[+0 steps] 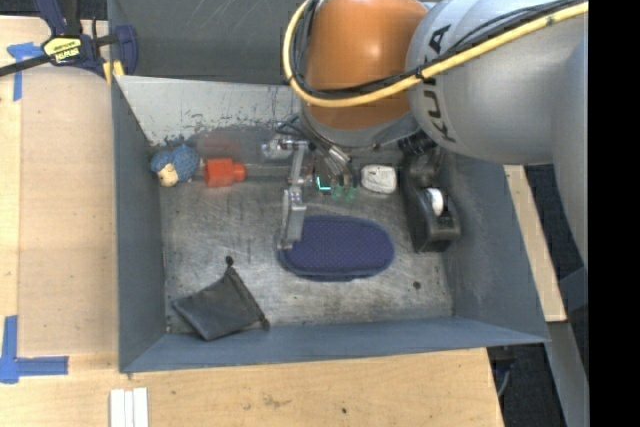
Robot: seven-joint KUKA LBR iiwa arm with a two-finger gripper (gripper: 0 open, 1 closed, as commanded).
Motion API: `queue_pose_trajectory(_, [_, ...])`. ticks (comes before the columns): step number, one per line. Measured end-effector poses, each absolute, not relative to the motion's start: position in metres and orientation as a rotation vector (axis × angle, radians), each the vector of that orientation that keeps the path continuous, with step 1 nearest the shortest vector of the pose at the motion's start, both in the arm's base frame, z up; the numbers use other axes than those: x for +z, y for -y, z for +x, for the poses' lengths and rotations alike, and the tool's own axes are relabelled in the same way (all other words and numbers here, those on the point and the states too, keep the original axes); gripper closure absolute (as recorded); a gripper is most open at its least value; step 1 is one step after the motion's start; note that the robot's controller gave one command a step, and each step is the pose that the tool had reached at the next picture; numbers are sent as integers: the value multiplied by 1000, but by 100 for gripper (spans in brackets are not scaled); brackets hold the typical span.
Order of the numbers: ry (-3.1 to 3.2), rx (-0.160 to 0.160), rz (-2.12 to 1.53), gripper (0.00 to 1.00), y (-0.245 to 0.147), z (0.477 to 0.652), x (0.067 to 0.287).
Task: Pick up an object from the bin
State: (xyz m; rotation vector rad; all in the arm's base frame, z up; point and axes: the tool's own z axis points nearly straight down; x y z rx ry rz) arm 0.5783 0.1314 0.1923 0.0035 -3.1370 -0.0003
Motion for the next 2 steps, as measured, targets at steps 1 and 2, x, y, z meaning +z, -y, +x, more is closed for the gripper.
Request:
queue_pose_trajectory(1, [3130,-6,363,0,-46,567,73])
queue_pose_trajectory(2, [3138,0,266,0,-30,557,102])
